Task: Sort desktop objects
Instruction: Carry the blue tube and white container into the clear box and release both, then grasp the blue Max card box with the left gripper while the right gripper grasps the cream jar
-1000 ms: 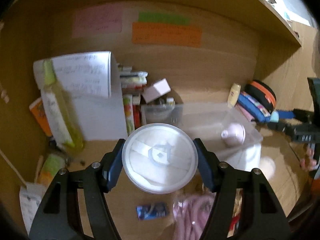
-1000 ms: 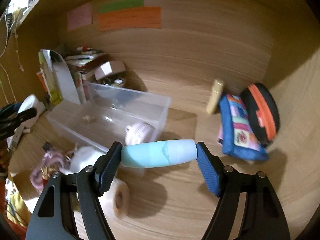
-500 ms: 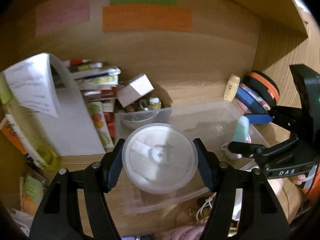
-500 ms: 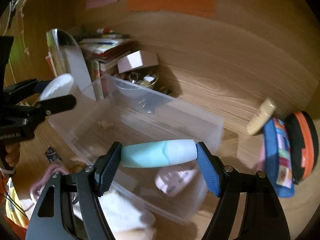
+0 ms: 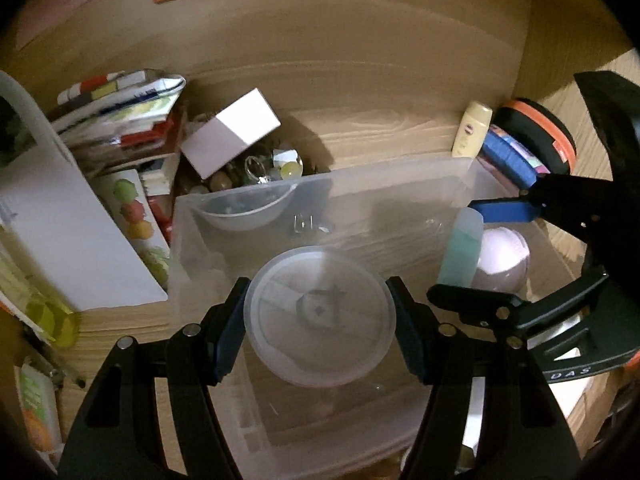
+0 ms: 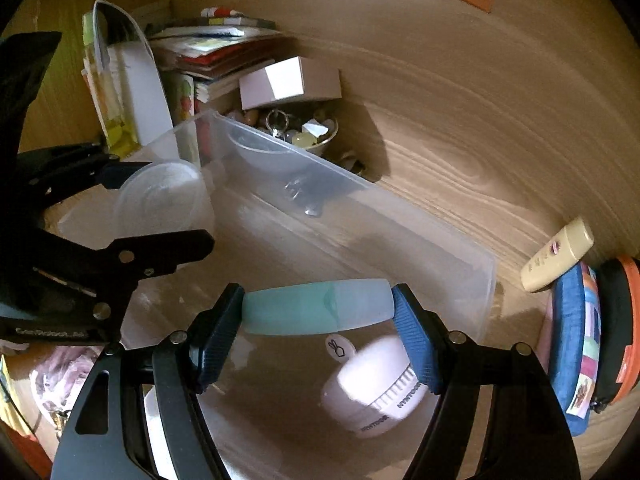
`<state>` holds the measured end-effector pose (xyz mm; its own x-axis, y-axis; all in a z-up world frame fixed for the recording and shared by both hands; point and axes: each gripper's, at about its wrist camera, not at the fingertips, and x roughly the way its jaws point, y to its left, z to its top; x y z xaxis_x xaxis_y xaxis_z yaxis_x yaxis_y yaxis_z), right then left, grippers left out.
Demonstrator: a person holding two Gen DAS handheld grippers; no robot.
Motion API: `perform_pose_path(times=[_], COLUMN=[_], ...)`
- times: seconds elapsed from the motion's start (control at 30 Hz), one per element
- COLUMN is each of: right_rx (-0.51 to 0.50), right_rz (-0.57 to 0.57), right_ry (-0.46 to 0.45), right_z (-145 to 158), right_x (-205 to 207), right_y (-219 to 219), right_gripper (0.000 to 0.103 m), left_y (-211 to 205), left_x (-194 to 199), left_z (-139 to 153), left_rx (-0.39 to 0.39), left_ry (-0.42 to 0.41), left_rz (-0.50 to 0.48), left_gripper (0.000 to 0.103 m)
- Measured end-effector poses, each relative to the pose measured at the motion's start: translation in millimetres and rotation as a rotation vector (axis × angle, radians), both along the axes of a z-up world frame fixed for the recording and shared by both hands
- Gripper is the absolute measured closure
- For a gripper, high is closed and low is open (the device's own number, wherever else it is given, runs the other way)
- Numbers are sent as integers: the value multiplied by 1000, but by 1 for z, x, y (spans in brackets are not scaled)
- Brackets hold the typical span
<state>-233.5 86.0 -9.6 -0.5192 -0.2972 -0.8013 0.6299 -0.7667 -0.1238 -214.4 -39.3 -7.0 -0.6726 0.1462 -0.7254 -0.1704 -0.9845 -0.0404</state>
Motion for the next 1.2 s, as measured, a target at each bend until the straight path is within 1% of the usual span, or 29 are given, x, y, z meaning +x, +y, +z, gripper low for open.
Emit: perform_pose_path(times=[0.1, 0.4, 0.53, 0.57, 0.63, 0.77, 0.87, 1.07, 1.2], right_rx=[19, 31, 48, 49, 42, 13, -10, -66, -115], right_rz=[9, 14, 8, 7, -2, -27, -53, -93, -123], right_ry=[-3, 13, 36, 41, 56, 83, 109, 171, 194], right_z=[-3, -4, -2, 0, 5, 18, 30, 53, 64], right_x=[-2, 0, 6, 7, 12, 23, 35, 68, 88], right_y=[-2, -3, -3, -3, -1, 9, 17, 40, 63], right_gripper=[32, 31, 30, 29, 26, 25, 23, 20, 15], left_y=[5, 12, 12, 11, 8, 1, -6, -26, -42], left_x=[-2, 1, 5, 7, 13, 28, 43, 79, 101], left_z=[0, 13, 19, 22, 27, 41, 52, 66, 67], left_rx=[-25, -57, -59, -58, -53, -42, -38, -43, -40], left_ry=[14, 60, 73, 78, 94, 131, 164, 222, 228], left_rz=[3, 5, 14, 18, 27, 46, 64, 107, 142], left_gripper=[38, 38, 36, 34, 31, 27, 24, 23, 23])
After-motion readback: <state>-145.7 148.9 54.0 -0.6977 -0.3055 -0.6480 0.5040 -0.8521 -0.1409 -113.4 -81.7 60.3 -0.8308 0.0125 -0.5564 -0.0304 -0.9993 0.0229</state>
